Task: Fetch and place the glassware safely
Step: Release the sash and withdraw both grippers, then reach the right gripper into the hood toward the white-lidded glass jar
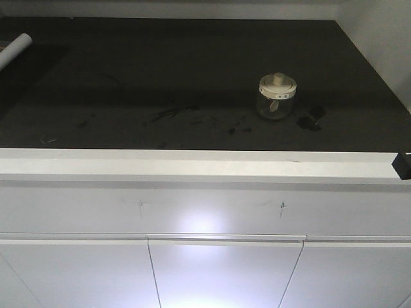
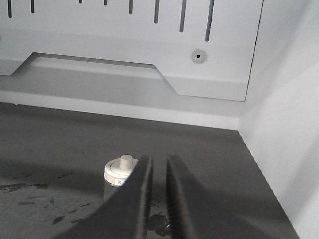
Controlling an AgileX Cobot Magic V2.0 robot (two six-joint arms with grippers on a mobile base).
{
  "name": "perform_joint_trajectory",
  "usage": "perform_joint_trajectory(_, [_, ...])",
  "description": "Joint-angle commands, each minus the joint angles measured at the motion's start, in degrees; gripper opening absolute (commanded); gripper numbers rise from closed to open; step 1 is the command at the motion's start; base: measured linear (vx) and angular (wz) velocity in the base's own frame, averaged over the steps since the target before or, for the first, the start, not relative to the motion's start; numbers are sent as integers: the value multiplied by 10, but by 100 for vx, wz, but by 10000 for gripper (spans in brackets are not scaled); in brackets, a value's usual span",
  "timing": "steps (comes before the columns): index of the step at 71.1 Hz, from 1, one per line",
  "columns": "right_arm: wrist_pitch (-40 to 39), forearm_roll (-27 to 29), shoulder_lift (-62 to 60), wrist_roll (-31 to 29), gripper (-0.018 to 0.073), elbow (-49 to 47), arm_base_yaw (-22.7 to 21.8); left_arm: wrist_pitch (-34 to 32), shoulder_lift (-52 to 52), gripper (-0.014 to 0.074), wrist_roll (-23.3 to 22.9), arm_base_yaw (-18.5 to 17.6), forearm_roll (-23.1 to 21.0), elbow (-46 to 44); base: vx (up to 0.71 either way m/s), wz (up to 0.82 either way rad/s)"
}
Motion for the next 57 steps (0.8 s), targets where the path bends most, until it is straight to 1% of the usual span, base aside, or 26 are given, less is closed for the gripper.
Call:
perform_joint_trajectory(1, [-40,-2,3,5,181,-15,4,-42,1,-7,-7,1,-4,-15,0,0])
perform_joint_trajectory(13, [-56,-32,39,4,385,-15,28,-42,1,-7,-7,2,-4,-15,0,0])
perform_joint_trajectory(20, [-83,-45,70,5,449,-15,44,-42,1,-7,-7,2,-4,-15,0,0])
perform_joint_trajectory(30, [-130,-45,130,5,461,-17,50,-42,1,-7,-7,2,-4,-15,0,0])
perform_joint_trajectory(43, [-232,-44,238,5,460,-23,50,-42,1,-7,-7,2,-4,-15,0,0])
perform_joint_trajectory(47, [-246,-43,274,5,460,-35,50,-41,1,-7,-7,2,-4,-15,0,0])
perform_joint_trajectory(57, [-254,-33,367,5,460,-104,50,-41,1,-7,-7,2,-4,-15,0,0])
